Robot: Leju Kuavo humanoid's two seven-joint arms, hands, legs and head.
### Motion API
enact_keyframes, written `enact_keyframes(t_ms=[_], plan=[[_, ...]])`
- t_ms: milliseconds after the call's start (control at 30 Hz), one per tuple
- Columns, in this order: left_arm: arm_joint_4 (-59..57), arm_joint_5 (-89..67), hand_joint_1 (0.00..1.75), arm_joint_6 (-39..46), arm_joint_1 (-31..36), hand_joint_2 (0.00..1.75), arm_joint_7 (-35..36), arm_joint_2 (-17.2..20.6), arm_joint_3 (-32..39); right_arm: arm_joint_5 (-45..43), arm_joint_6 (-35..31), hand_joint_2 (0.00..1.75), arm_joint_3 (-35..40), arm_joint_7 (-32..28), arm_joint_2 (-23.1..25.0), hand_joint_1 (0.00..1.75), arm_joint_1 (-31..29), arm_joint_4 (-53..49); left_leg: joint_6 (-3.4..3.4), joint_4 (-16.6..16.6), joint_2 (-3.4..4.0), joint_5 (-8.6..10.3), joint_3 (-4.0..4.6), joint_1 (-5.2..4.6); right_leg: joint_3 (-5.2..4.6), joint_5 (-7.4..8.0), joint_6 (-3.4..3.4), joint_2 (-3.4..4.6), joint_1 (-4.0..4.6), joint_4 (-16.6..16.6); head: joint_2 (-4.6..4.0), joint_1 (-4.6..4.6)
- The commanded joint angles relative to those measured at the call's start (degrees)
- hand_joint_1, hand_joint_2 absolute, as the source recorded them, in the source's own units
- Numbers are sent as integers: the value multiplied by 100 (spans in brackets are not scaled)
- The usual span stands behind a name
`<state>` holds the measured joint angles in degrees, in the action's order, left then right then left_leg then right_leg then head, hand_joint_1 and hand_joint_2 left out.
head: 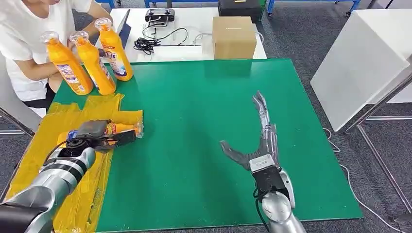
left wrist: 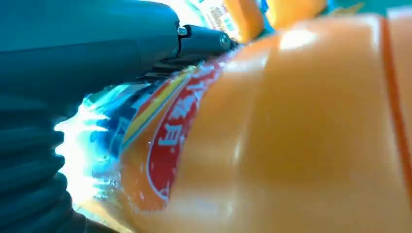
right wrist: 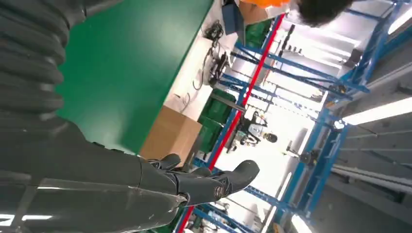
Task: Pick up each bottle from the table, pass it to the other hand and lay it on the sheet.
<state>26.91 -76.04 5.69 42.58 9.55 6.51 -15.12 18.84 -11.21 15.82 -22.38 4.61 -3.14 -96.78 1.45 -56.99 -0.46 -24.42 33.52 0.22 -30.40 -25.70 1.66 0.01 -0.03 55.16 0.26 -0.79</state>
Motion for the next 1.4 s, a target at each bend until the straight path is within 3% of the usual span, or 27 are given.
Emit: enact_keyframes(t_ms=[33, 233, 267, 467, 600, 633, 700, 733, 867, 900, 1033, 1167, 1267, 1400], plan=[[149, 262, 0, 847, -210, 0, -169, -104, 459, -58, 24, 175, 17, 17, -75, 0, -66, 402, -4, 6, 6, -1, -15, 3, 15, 0, 1, 3, 2, -9, 0, 0], [149, 262, 0, 847, -210, 0, -169, -104, 459, -58, 24, 175, 17, 17, -75, 0, -66, 402, -7, 3, 4, 1, -6, 3, 7, -2, 2, 1, 2, -5, 0, 0], [311, -14, 0, 1287, -282, 0, 178, -44, 307, -65, 2, 175, 9, 18, -53, 0, -77, 399, -9, 4, 8, -5, -18, 5, 20, -6, 3, 3, 4, -9, 0, 2], [1651, -370, 0, 2518, -906, 0, 228, 78, 516, -43, -70, 175, 33, 21, -76, 0, -26, 424, -9, 2, 11, -1, -1, 4, 1, -2, 1, 7, 4, -4, 0, 2], [2895, 234, 0, 2537, -1544, 0, -394, -132, 798, -39, -121, 175, -44, 24, -117, 0, 126, 331, -9, 5, 19, -7, -15, 5, 14, -5, 2, 15, 4, -9, 0, 0], [3543, 827, 0, 2734, -1871, 0, -886, -246, 845, -6, -178, 175, -94, 18, -133, 0, 235, 240, -8, 6, 13, -5, -12, 4, 13, -5, 3, 7, 3, -11, 0, 2], [4366, 993, 0, 2975, -2400, 0, -1083, -372, 842, -7, -226, 175, -155, 18, -163, 0, 386, 109, -10, 5, 9, -12, -27, 6, 31, -12, 3, 1, 6, -14, 0, 0], [4749, 1236, 0, 3014, -2680, 175, -1232, -432, 805, -22, -258, 175, -196, -5, -172, 0, 451, 68, -5, 8, 3, -3, -7, 0, 7, -6, 4, -2, -1, -13, 0, 0], [5856, 3368, 0, 2733, -3479, 175, -2629, -702, 422, -92, -324, 175, -292, -43, -223, 0, 674, -83, -5, 6, 12, -9, -2, -5, -1, -8, 5, 2, -5, -10, 0, 0], [6275, 4656, 0, 2278, -3809, 175, -3439, -828, 261, -251, -313, 175, -314, -85, -226, 0, 754, -171, -5, 5, 7, -15, -9, -3, 11, -14, 6, -3, -4, -14, 0, 0], [6803, 5866, 0, 1036, -4364, 175, -3515, -771, -327, -479, -241, 175, -371, -128, -255, 0, 941, -380, -6, -2, 14, -28, -12, -4, 11, -21, 6, 0, -3, -13, 0, 0], [6769, 5915, 0, 1004, -4342, 175, -3559, -736, -274, -492, -232, 175, -385, -134, -247, 0, 956, -402, -7, 0, 9, -22, -1, -4, -3, -15, 1, -3, -2, -12, 0, 0], [6787, 7133, 0, -242, -4513, 175, -3272, -791, -225, -503, -234, 175, -421, -145, -211, 0, 1032, -446, -7, 1, 19, -15, 12, -2, -20, -6, -1, 6, -1, -10, 0, 2], [6777, 7845, 0, -822, -4697, 175, -3218, -796, -218, -608, -172, 175, -432, -161, -229, 0, 1100, -466, -8, 8, 18, -19, -10, -3, 2, -11, 0, 6, -2, -17, 0, 2]])
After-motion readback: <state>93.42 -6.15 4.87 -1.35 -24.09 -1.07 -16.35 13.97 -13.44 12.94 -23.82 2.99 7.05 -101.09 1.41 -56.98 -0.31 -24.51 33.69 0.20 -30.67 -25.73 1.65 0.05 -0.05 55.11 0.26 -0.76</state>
